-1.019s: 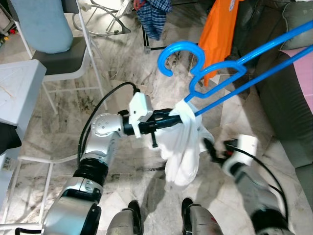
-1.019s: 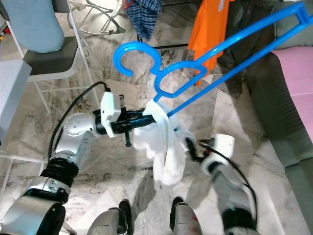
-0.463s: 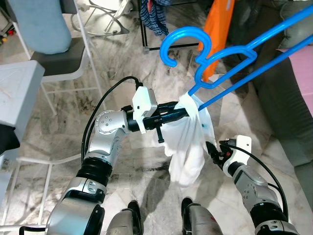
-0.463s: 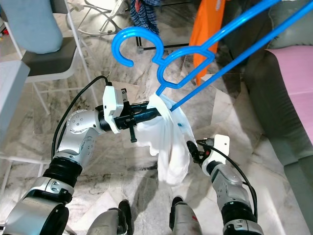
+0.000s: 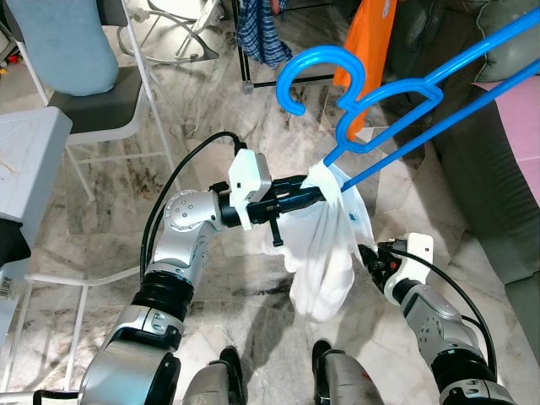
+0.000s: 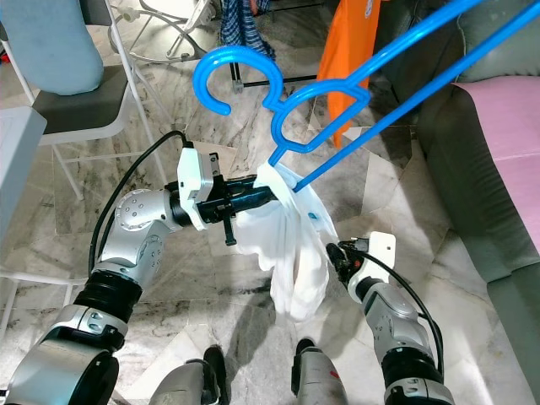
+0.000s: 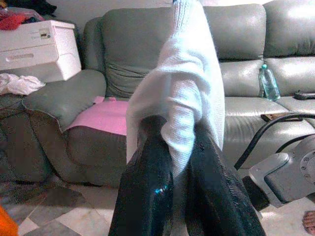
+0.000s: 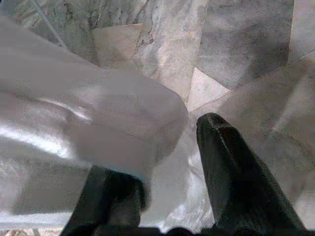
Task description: Hang hanger
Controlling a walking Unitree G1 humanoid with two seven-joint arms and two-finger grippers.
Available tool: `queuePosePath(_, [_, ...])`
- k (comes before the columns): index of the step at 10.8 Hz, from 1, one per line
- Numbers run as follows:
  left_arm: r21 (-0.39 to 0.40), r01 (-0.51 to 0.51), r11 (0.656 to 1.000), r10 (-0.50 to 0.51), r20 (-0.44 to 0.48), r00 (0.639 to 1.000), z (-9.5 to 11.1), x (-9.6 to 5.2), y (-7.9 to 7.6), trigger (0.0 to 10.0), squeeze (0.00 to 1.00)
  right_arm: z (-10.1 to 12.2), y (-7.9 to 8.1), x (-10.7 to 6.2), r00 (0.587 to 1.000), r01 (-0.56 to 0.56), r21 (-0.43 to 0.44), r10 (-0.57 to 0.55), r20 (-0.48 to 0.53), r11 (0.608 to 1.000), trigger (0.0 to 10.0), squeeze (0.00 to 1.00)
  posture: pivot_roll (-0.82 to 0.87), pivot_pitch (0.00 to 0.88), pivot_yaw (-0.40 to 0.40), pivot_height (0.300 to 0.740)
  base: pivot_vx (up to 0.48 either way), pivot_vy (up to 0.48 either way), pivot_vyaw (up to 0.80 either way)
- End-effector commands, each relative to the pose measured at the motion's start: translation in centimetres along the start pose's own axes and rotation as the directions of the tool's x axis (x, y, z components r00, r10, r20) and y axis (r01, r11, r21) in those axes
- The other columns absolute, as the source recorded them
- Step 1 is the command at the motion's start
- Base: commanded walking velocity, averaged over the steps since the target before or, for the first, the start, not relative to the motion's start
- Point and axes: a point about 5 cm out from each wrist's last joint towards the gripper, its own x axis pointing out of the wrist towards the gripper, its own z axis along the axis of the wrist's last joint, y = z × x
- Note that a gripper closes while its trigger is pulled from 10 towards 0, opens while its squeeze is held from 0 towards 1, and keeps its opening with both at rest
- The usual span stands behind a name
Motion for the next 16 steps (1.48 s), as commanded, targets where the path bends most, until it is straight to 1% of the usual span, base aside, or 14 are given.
queuePosePath(1, [0.022,-0.002,1.0,0.001,0.034,0.999,0.6,-0.1,0.0,0.0,0.0,-1.2,-0.2,-0.3,0.999,0.015,0.025,-0.013,-0.046,1.0,0.0,0.0,-0.24,0.247,0.061,0.74,0.0,0.0,0.0])
queuePosePath(3, [0.022,-0.002,1.0,0.001,0.034,0.999,0.6,-0.1,0.0,0.0,0.0,-1.2,-0.2,-0.3,0.999,0.015,0.025,-0.013,-0.046,1.0,0.0,0.0,-0.24,0.247,0.061,0.74,0.0,0.0,0.0])
queuePosePath(4, [-0.034,-0.193,0.981,0.186,-0.144,0.972,-3.6,-3.3,-0.4,0.0,0.0,4.2,-4.6,-1.8,0.966,0.205,0.04,-0.209,0.149,0.978,0.0,0.0,-0.31,0.243,0.067,0.74,0.0,0.0,0.0])
queuePosePath(5, [-0.04,-0.428,0.903,0.378,-0.402,0.834,-9.0,-8.7,-2.9,0.0,0.0,11.7,-8.1,-5.5,0.81,0.394,0.106,-0.399,0.43,0.913,0.0,0.0,-0.31,0.238,0.068,0.74,0.0,0.0,0.0])
queuePosePath(7, [-0.037,-0.429,0.903,0.382,-0.394,0.836,-8.8,-8.4,-2.8,0.0,0.0,11.3,-7.2,-4.8,0.818,0.367,0.119,-0.381,0.431,0.923,0.0,0.0,-0.31,0.236,0.073,0.74,0.0,0.0,0.0])
queuePosePath(8, [-0.036,-0.439,0.898,0.392,-0.39,0.833,-8.8,-8.5,-2.6,0.0,0.0,11.8,-6.8,-4.6,0.811,0.357,0.126,-0.374,0.45,0.926,0.0,0.0,-0.31,0.237,0.074,0.74,0.0,0.0,0.0])
queuePosePath(9, [-0.005,-0.458,0.889,0.416,-0.407,0.813,-9.2,-8.6,-2.7,0.0,0.0,12.6,-6.2,-4.6,0.805,0.352,0.133,-0.373,0.462,0.926,0.0,0.0,-0.31,0.239,0.074,0.74,0.0,0.0,0.0])
queuePosePath(10, [0.003,-0.465,0.885,0.427,-0.403,0.81,-9.2,-8.6,-2.8,0.0,0.0,12.8,-6.0,-4.6,0.809,0.35,0.118,-0.363,0.462,0.929,0.0,0.0,-0.31,0.239,0.072,0.74,0.0,0.0,0.0])
queuePosePath(11, [0.003,-0.471,0.882,0.432,-0.4,0.808,-9.3,-8.7,-2.8,0.0,0.0,12.8,-5.8,-4.5,0.812,0.342,0.121,-0.358,0.462,0.932,0.0,0.0,-0.31,0.238,0.071,0.74,0.0,0.0,0.0])
queuePosePath(13, [-0.01,-0.462,0.887,0.42,-0.399,0.815,-9.9,-8.9,-4.0,0.0,0.0,12.6,-5.9,-4.1,0.811,0.365,0.147,-0.391,0.435,0.919,0.0,0.0,-0.31,0.234,0.068,0.74,0.0,0.0,0.0])
queuePosePath(14, [-0.02,-0.473,0.881,0.426,-0.4,0.811,-10.3,-9.0,-4.9,0.0,0.0,12.4,-6.1,-3.8,0.811,0.38,0.166,-0.414,0.413,0.91,0.0,0.0,-0.31,0.234,0.068,0.74,0.0,0.0,0.0])
queuePosePath(15, [-0.036,-0.468,0.883,0.409,-0.43,0.805,-11.1,-9.4,-6.3,0.0,0.0,11.8,-6.2,-3.4,0.811,0.409,0.174,-0.445,0.379,0.896,0.0,0.0,-0.3,0.228,0.066,0.74,0.0,0.0,0.0])
queuePosePath(16, [-0.067,-0.486,0.871,0.408,-0.451,0.794,-11.9,-9.7,-7.6,0.0,0.0,11.0,-6.2,-2.8,0.813,0.429,0.195,-0.471,0.343,0.882,0.0,0.0,-0.31,0.225,0.063,0.74,0.0,0.0,0.0])
